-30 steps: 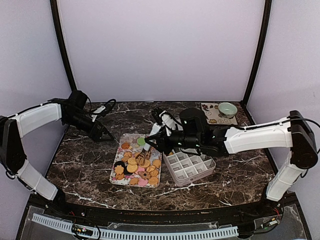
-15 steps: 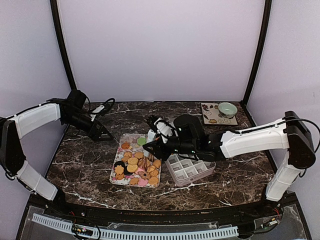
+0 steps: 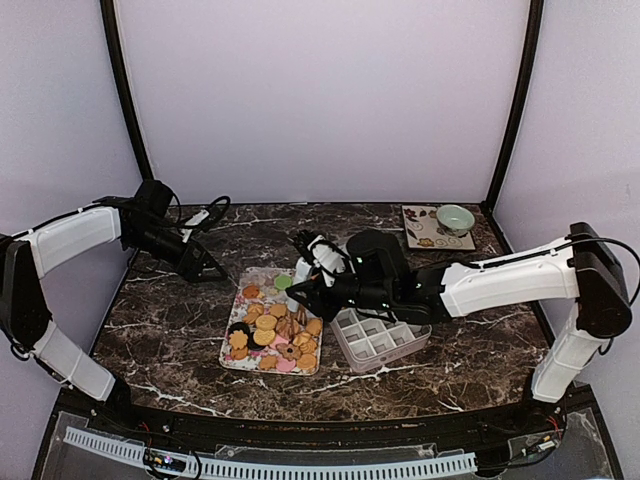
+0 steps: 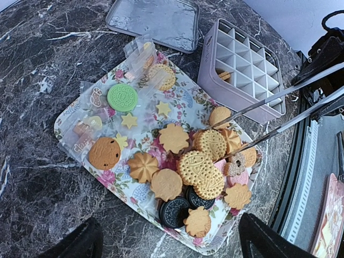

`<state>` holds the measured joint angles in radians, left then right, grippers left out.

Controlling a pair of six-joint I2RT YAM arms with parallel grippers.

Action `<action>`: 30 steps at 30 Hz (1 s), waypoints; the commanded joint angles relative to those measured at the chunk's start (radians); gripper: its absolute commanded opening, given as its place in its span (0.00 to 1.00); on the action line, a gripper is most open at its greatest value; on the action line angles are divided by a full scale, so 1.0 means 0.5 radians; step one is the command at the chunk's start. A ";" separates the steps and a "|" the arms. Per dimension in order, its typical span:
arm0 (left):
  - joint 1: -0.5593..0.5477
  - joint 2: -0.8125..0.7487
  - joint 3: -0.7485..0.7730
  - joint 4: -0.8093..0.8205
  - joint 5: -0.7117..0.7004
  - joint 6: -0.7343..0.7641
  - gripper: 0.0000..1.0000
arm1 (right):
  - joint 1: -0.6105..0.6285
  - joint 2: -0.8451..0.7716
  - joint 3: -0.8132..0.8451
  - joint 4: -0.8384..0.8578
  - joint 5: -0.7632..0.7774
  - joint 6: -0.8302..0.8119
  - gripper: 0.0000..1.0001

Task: Pack the cookies
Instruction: Pick up the fake cookies from the plate, then place the fake cookies in the empty pocket of the box.

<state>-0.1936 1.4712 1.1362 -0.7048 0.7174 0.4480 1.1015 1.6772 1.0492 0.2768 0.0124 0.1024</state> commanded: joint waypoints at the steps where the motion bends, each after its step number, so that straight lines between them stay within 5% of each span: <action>1: 0.014 -0.063 -0.015 -0.054 0.032 -0.003 0.90 | 0.016 -0.146 0.069 0.067 0.122 -0.045 0.20; 25: 0.016 -0.058 -0.014 -0.045 0.114 -0.022 0.89 | -0.414 -0.820 -0.372 -0.294 0.234 -0.026 0.19; 30: 0.016 -0.065 -0.019 -0.058 0.115 -0.016 0.89 | -0.417 -0.781 -0.366 -0.290 0.222 -0.025 0.29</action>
<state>-0.1936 1.4712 1.1362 -0.7052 0.7517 0.4404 0.8974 1.2903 0.8600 0.0868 0.1177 0.0902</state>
